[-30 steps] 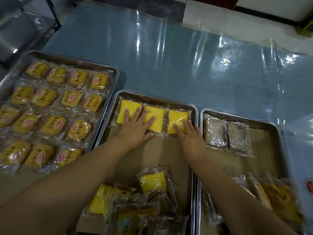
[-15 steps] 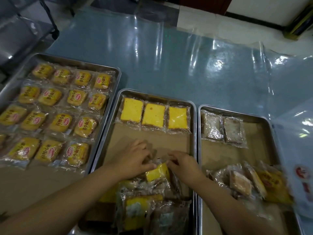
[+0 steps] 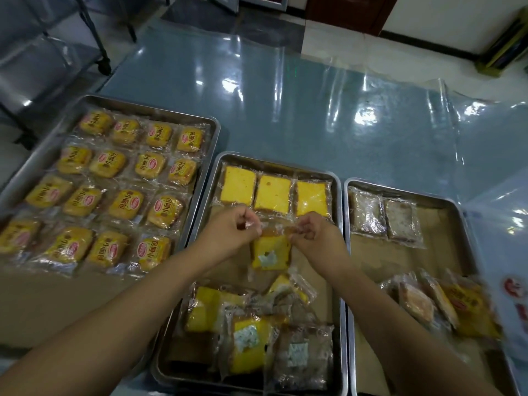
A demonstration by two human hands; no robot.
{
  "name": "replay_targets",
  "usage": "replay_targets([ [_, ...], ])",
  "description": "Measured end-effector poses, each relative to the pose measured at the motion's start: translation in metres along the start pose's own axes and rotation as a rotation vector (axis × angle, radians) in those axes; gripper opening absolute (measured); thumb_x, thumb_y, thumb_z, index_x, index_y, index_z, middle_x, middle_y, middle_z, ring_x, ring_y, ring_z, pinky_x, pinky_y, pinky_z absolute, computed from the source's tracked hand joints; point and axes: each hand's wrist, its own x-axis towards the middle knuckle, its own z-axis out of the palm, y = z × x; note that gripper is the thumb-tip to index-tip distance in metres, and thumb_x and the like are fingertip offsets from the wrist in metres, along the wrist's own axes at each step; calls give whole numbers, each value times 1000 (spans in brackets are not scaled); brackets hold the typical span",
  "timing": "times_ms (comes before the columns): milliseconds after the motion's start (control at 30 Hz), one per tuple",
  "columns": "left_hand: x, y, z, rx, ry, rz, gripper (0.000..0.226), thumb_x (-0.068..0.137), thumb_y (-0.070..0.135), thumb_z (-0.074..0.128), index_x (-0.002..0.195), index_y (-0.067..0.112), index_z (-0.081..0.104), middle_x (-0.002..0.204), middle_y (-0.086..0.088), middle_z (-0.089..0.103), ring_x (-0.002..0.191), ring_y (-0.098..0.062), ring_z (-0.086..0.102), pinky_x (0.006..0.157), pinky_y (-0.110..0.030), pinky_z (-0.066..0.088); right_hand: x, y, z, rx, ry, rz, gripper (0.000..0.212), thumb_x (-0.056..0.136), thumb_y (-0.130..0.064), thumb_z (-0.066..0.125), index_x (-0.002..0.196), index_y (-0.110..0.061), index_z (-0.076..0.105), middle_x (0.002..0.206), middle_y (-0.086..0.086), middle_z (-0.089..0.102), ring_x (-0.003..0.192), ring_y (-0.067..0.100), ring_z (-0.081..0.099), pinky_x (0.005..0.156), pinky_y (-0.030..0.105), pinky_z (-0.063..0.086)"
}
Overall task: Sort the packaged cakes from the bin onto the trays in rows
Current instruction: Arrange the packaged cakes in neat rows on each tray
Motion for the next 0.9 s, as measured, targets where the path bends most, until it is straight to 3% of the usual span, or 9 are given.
replay_targets([
  [133, -5, 9, -27, 48, 127, 82, 18, 79, 18, 69, 75, 34, 63, 79, 22, 65, 77, 5, 59, 69, -26, 46, 1, -20, 18, 38, 80, -109, 27, 80, -16, 71, 82, -38, 55, 72, -19, 60, 69, -6, 56, 57, 8, 44],
  [300, -16, -12, -48, 274, 110, 108, 26, 74, 17, 74, 67, 37, 59, 88, 20, 60, 99, -4, 53, 88, -33, 41, 1, -15, 50, -28, 17, -137, 32, 78, -14, 73, 78, -41, 55, 78, -21, 61, 79, -9, 58, 66, 8, 48],
  [467, -32, -48, -55, 495, 3, 145, 23, 69, 12, 78, 66, 30, 64, 78, 15, 59, 87, -8, 51, 85, -38, 42, -8, -1, 74, -319, -143, -281, 14, 76, -24, 71, 80, -32, 62, 82, -15, 60, 75, 1, 57, 67, 27, 52],
  [633, -37, -65, -55, 698, -88, 213, 9, 71, 17, 75, 73, 23, 70, 82, 11, 60, 96, -13, 52, 86, -31, 33, -6, 3, 88, -348, -265, -330, 9, 74, -8, 71, 82, -12, 69, 95, 3, 64, 84, 19, 60, 73, 18, 41],
  [700, -35, -67, -55, 776, -103, 241, 7, 75, 29, 71, 81, 25, 71, 87, 10, 62, 100, -11, 48, 88, -30, 32, -4, 3, 92, -375, -296, -334, 14, 76, -9, 70, 90, -9, 71, 104, 5, 63, 91, 19, 60, 76, 13, 38],
  [800, -28, -68, -53, 875, -112, 278, 29, 80, 34, 66, 108, 27, 67, 110, 7, 61, 119, -15, 42, 97, -32, 24, -4, 4, 96, -421, -339, -347, 23, 81, -13, 68, 104, -8, 70, 119, 3, 59, 102, 16, 57, 85, 11, 35],
  [900, -19, -70, -52, 1097, -193, 317, 57, 83, 36, 62, 137, 29, 44, 148, 1, 35, 141, -20, 16, 112, -39, 3, -6, 4, 93, -450, -383, -332, 27, 86, -16, 64, 112, -11, 68, 128, 0, 55, 109, 14, 55, 94, 19, 40],
])
